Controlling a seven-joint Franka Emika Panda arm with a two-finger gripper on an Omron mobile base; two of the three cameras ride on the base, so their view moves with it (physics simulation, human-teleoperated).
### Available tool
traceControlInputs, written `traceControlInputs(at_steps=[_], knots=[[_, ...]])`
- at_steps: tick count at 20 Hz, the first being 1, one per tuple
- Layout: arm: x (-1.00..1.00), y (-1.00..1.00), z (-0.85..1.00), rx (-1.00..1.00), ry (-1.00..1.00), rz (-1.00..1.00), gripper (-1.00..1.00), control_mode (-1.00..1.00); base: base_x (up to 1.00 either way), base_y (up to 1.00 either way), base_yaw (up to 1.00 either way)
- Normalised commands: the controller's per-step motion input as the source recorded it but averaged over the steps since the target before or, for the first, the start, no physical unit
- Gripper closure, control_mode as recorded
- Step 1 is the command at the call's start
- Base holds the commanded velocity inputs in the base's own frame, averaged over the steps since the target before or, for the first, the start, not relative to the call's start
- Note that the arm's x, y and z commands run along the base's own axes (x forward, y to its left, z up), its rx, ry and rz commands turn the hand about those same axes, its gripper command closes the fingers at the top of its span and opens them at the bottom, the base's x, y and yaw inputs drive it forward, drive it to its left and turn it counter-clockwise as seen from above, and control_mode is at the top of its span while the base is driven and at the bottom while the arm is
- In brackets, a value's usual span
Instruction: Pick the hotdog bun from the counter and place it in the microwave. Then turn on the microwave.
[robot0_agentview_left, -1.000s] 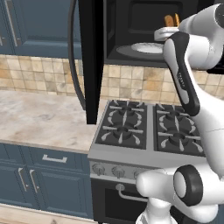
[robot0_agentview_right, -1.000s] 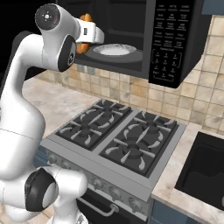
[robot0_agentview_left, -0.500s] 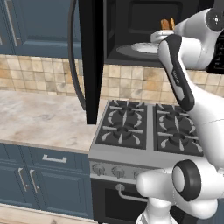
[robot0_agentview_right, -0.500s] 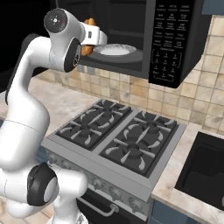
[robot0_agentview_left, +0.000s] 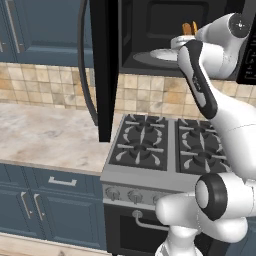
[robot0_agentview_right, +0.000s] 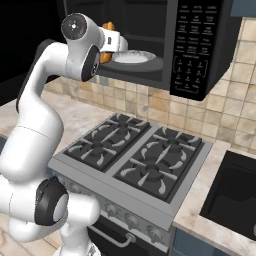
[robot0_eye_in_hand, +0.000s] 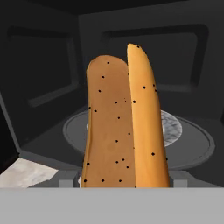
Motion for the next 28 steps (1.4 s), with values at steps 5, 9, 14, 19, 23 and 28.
traceControlInputs(at_steps=[5,9,14,19,23,28], knots=[[0.22,-0.14,0.0,0.0,0.0,0.0,1.0,-1.0,0.0,0.0,0.0],[0.2,-0.11,-0.03,0.0,0.0,0.0,1.0,-1.0,0.0,0.0,0.0],[0.21,-0.06,-0.12,0.0,0.0,0.0,1.0,-1.0,0.0,0.0,0.0],[0.23,-0.04,-0.15,0.0,0.0,0.0,1.0,-1.0,0.0,0.0,0.0],[0.29,-0.01,-0.05,0.0,0.0,0.0,1.0,-1.0,0.0,0.0,0.0],[0.34,0.0,0.0,0.0,0.0,0.0,1.0,-1.0,0.0,0.0,0.0]])
